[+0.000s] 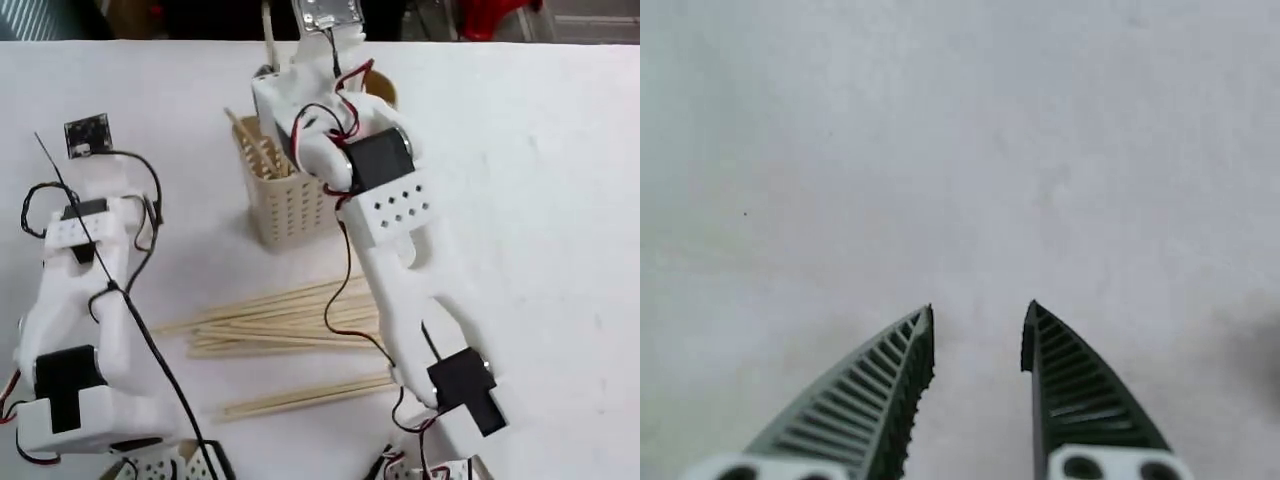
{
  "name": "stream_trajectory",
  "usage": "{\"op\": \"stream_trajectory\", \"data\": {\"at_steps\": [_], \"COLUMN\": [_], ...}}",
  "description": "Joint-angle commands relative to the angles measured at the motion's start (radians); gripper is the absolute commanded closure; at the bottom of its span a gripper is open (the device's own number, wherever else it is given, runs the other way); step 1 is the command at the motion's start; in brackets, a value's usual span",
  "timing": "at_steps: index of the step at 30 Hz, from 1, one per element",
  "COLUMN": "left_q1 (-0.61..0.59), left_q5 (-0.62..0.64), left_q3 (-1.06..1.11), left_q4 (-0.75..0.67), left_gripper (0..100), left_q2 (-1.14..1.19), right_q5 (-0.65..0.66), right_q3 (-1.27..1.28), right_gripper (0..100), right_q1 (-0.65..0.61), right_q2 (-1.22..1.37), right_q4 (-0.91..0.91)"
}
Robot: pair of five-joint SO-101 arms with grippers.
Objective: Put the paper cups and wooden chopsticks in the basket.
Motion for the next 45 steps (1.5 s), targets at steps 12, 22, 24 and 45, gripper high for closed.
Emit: {"op": "stream_trajectory", "data": {"at_steps": [12, 22, 24, 45], "left_q1": [0.007, -0.005, 0.002, 0.509], "left_q5": [-0.015, -0.245, -0.399, -1.059], "left_q3": [-0.006, -0.316, -0.384, 0.132], "left_q4": [-0.009, 0.516, 0.647, 0.703], "left_gripper": [84, 83, 83, 91], "left_q2": [-0.005, -0.018, -0.018, -0.510], "right_q5": [0.222, 0.454, 0.488, 0.456], "right_q3": [0.114, 1.080, 1.243, 1.640], "right_gripper": [89.0, 98.1, 98.1, 98.1], "right_q1": [0.013, 0.302, 0.340, 0.564], "right_q2": [-0.294, -0.645, -0.743, -0.797], "right_q4": [0.582, 0.269, 0.196, -0.151]}}
